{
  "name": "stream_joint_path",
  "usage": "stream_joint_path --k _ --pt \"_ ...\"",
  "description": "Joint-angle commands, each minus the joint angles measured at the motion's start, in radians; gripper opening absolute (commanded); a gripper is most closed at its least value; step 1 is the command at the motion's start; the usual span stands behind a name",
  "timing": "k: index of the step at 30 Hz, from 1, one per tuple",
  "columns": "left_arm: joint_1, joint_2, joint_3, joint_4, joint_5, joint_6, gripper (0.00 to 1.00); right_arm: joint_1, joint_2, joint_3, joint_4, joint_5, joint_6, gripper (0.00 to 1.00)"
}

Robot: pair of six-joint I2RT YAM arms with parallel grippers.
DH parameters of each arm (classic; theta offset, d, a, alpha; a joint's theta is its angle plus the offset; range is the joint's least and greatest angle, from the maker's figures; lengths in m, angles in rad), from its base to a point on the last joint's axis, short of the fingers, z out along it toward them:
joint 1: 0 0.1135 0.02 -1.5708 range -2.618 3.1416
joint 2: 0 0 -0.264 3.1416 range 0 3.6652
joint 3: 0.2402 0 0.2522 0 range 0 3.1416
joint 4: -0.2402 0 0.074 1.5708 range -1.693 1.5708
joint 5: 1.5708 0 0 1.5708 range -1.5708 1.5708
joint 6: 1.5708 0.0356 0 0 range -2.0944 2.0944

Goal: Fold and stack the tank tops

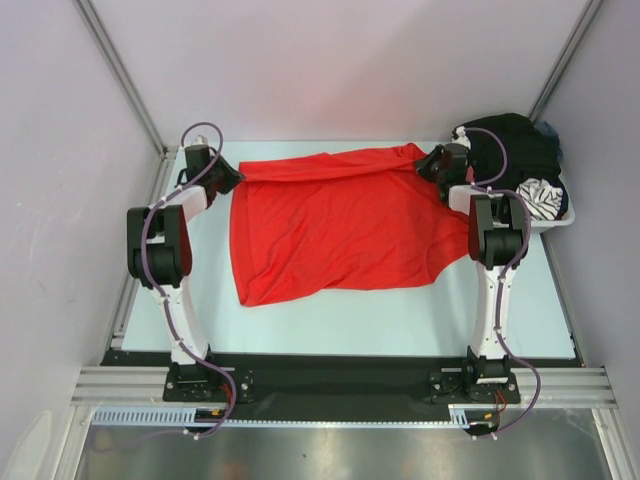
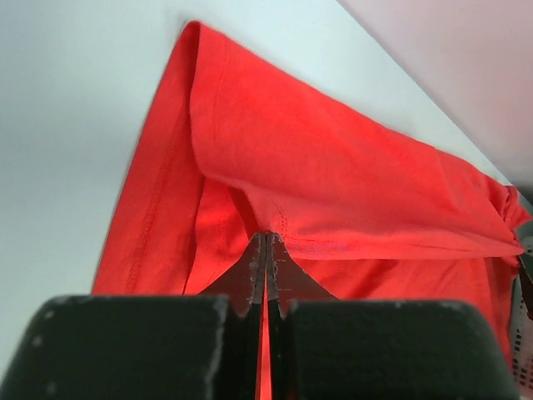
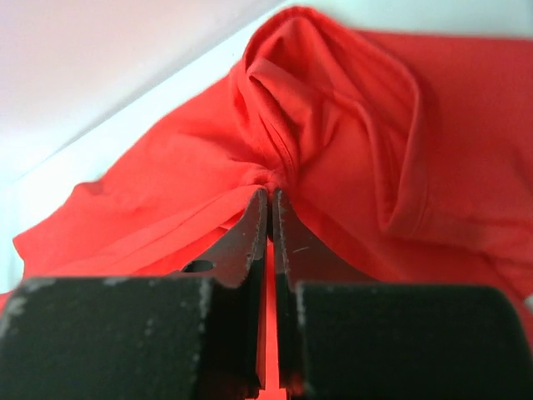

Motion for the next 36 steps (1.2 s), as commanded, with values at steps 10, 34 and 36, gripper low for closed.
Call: stream_joint_path --k 10,34,36 --pt "-0.008 -0.142 -0.114 0.018 -0.068 0.049 0.0 0.011 -0.179 -0.207 0.096 0.02 -0.047 0.0" --pt "-0.006 -0.222 -0.305 -0.025 -0.192 0.003 0.17 0.056 -0.294 -0.397 0.053 0.139 -0.076 0.12" --pt "-0.008 -0.228 -0.309 -0.034 -0.192 0.005 0.38 0.056 -0.302 -0.397 0.039 0.139 -0.087 0.19"
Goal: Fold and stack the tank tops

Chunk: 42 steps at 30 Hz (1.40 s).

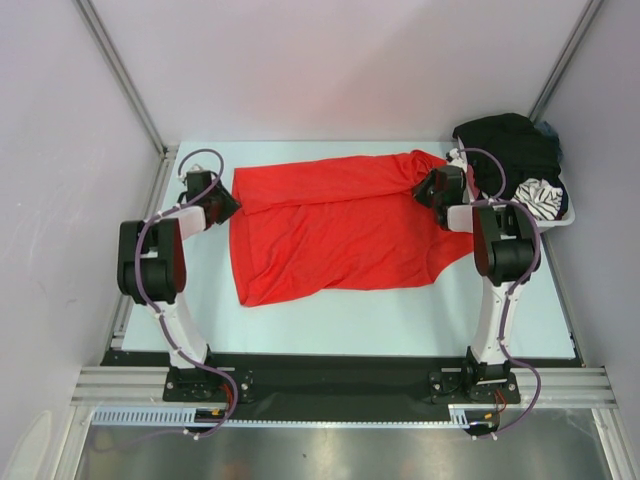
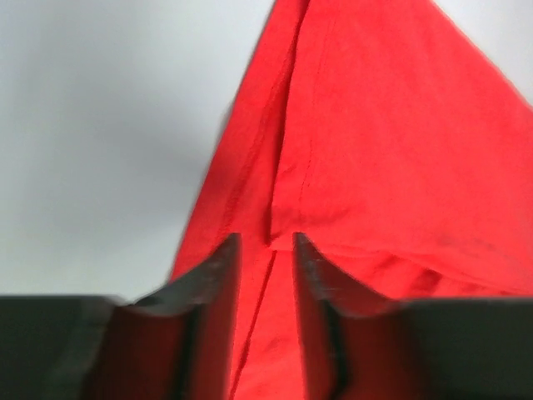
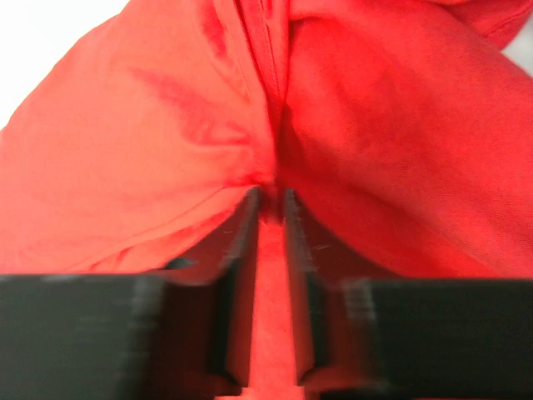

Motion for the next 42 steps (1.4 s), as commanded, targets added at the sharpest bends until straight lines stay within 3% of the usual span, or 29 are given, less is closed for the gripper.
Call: stream_joint_path --k 1,4,6,11,14,15,22,28,34,37,42 --pt "-0.003 -0.069 -0.016 0.006 -0.03 -0.01 0.45 -0.003 -0.077 -0.007 -0.006 0.039 -0.025 0.26" --pt "-0.003 -0.115 -0.034 -0.002 -0.052 -0.002 0.51 0.001 -0.115 -0.022 -0.018 0.065 -0.04 0.38" --pt "-0.002 -0.161 -0.048 -0.009 -0.061 0.002 0.51 0.004 -0.151 -0.024 -0.038 0.085 -0.062 0.42" --pt "-0.005 -0.261 -0.082 -0.082 -0.073 -0.004 0.5 0.044 -0.25 -0.081 -0.104 0.163 -0.092 0.63" --pt "-0.029 -0.336 -0.163 -0.097 -0.096 -0.011 0.59 0.061 -0.361 -0.146 -0.194 0.2 -0.032 0.65" --pt "-0.036 -0.358 -0.178 -0.106 -0.118 -0.007 0.62 0.064 -0.361 -0.159 -0.195 0.214 -0.008 0.65" --pt "-0.186 -0.6 -0.327 -0.288 -0.21 -0.024 0.69 0.081 -0.549 -0.211 -0.645 0.324 0.202 0.58" --pt "-0.203 -0.786 -0.534 -0.33 -0.149 -0.041 0.69 0.086 -0.714 -0.321 -0.811 0.327 0.173 0.56" --pt "-0.201 -0.899 -0.611 -0.358 -0.161 -0.034 0.68 0.084 -0.861 -0.496 -0.772 0.194 0.136 0.46" --pt "-0.201 -0.899 -0.604 -0.352 -0.178 -0.033 0.66 0.089 -0.843 -0.519 -0.73 0.147 0.101 0.38" --pt "-0.2 -0.863 -0.578 -0.349 -0.184 -0.01 0.64 0.09 -0.748 -0.504 -0.685 0.064 0.033 0.36"
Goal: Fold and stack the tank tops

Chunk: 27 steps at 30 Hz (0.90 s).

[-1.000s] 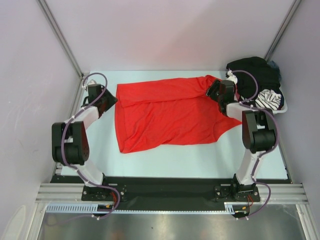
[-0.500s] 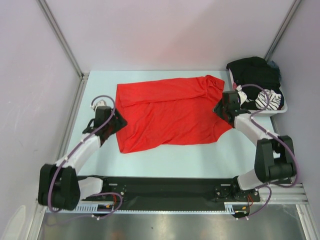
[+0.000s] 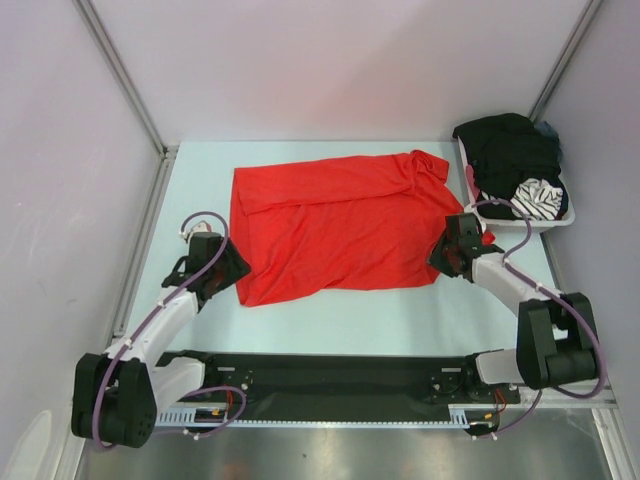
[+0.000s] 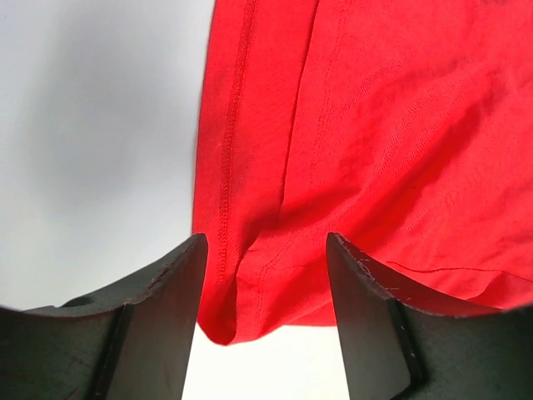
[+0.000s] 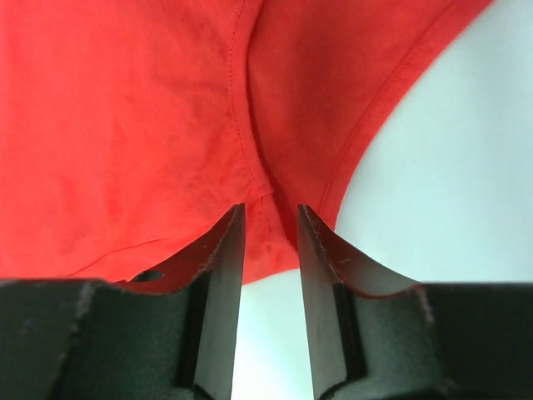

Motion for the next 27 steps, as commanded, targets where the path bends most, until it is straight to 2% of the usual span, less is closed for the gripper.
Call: stream_joint_path --k 1,8,9,11,12,13,19,21,26,27 --pt "0.004 0.016 0.036 0.014 -0.021 0.015 0.64 0.01 0.076 0.021 0.062 -0.086 -0.072 0.37" --pt "0.002 0.016 0.042 0.008 -0.034 0.021 0.64 0.032 0.13 0.029 0.068 -0.083 -0.071 0.41" --pt "0.002 0.013 0.046 0.006 -0.035 0.023 0.63 0.032 0.131 0.027 0.073 -0.088 -0.069 0.4" --pt "0.002 0.012 0.052 0.0 -0.044 0.029 0.63 0.033 0.123 0.023 0.082 -0.088 -0.067 0.28" --pt "0.004 0.013 0.056 -0.003 -0.046 0.032 0.63 0.035 0.12 0.023 0.079 -0.088 -0.07 0.16" --pt "0.004 0.015 0.059 -0.006 -0.049 0.035 0.63 0.035 0.114 0.023 0.074 -0.083 -0.069 0.1" --pt "0.002 0.047 0.075 -0.003 -0.055 0.064 0.59 0.041 0.036 0.012 0.014 -0.001 -0.069 0.06" --pt "0.001 0.07 0.073 0.011 -0.044 0.069 0.54 0.041 0.004 -0.003 -0.004 0.01 -0.058 0.0" --pt "-0.009 0.108 0.052 0.054 0.009 0.082 0.38 0.038 -0.033 -0.036 -0.015 0.026 -0.046 0.0" --pt "-0.021 0.115 0.05 0.06 0.018 0.081 0.38 0.038 -0.036 -0.042 -0.015 0.027 -0.044 0.0"
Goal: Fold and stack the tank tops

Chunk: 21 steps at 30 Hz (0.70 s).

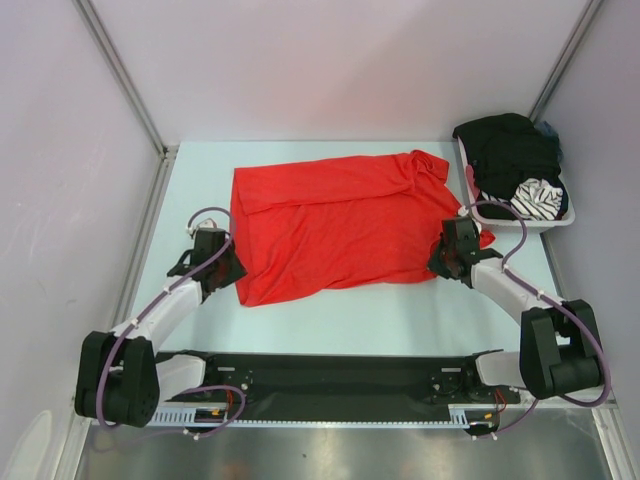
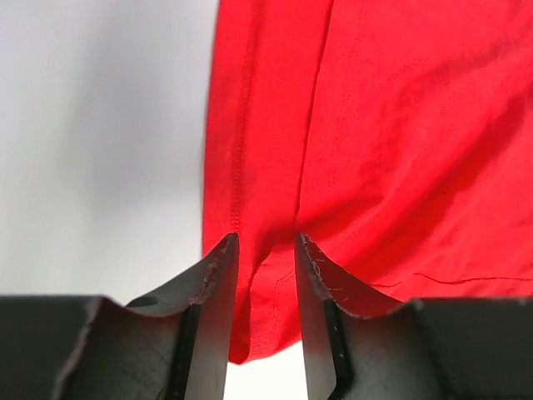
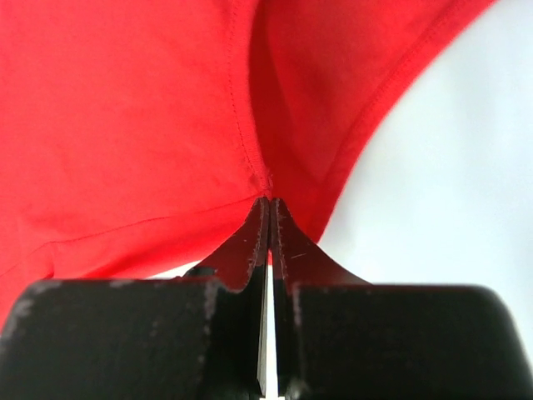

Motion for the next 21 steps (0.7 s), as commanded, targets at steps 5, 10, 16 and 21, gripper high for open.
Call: stream_joint_path --k 5,10,16,21 --pt "-0.074 0.029 -0.003 0.052 0.05 0.024 0.44 -0.006 -0.006 -0.019 -0.011 0.023 0.011 0.0" --pt "-0.099 0.056 -0.029 0.072 0.052 0.019 0.49 -0.016 0.005 -0.019 0.004 0.008 0.007 0.0" --pt "-0.102 0.073 -0.034 0.058 0.023 0.016 0.52 -0.026 0.013 -0.021 0.01 -0.006 -0.002 0.0" --pt "-0.114 0.069 -0.037 0.057 0.038 0.015 0.47 -0.04 0.014 -0.031 0.019 -0.017 -0.004 0.0"
